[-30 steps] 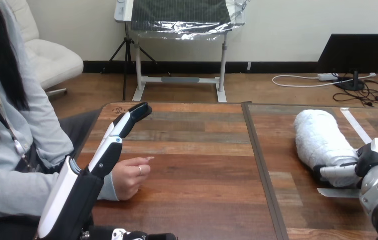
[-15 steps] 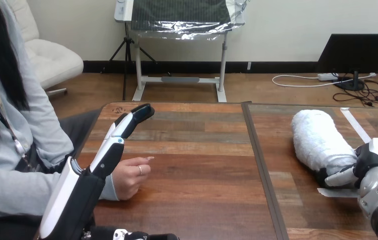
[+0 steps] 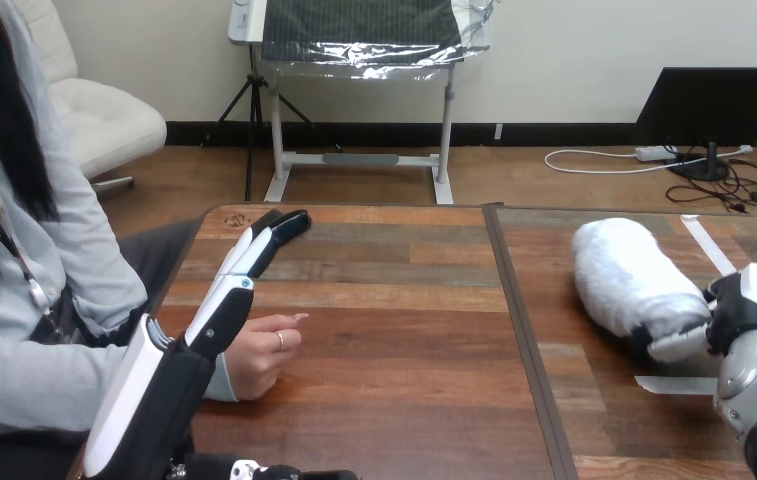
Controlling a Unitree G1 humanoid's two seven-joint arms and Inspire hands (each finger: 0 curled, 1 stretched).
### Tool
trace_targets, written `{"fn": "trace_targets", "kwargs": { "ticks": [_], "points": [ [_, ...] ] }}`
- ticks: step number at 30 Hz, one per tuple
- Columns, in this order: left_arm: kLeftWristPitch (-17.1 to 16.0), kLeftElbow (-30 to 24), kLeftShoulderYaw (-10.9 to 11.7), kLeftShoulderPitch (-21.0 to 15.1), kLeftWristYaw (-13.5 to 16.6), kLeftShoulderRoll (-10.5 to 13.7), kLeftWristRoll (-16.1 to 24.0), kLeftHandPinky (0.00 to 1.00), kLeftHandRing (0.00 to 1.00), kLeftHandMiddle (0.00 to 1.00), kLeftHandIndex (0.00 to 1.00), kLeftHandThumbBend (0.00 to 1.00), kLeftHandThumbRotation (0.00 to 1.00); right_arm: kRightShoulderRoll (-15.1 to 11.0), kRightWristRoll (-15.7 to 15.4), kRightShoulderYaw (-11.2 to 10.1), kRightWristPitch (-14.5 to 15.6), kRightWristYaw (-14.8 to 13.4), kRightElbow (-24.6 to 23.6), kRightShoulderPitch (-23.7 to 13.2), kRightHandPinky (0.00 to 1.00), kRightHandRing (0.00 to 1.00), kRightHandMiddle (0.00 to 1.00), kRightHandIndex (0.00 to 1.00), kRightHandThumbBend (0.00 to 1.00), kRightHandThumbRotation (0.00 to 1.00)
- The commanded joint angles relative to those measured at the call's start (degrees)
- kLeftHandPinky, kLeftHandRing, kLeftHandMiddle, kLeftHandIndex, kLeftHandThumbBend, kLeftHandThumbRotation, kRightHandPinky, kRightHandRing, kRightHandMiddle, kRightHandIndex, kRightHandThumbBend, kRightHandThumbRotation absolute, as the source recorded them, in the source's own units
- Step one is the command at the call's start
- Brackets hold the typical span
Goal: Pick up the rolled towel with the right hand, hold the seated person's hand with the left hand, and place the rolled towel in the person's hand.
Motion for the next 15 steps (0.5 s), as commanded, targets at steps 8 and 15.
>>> {"fn": "trace_targets", "kwargs": {
  "ticks": [8,15],
  "points": [
    [0.3,-0.3,-0.2,-2.6,0.3,-1.2,0.0,1.00,0.97,0.92,0.93,1.00,0.58,0.8,0.6,-1.1,-10.4,-7.7,-1.8,-1.4,0.43,0.52,0.55,0.48,0.88,0.00],
    [0.6,-0.1,0.1,-2.5,0.6,-1.7,0.7,1.00,0.96,0.91,0.91,1.00,0.58,1.1,-0.1,-0.4,-14.0,-10.6,-1.9,-1.0,0.41,0.47,0.50,0.46,0.89,0.00]
  ]
}}
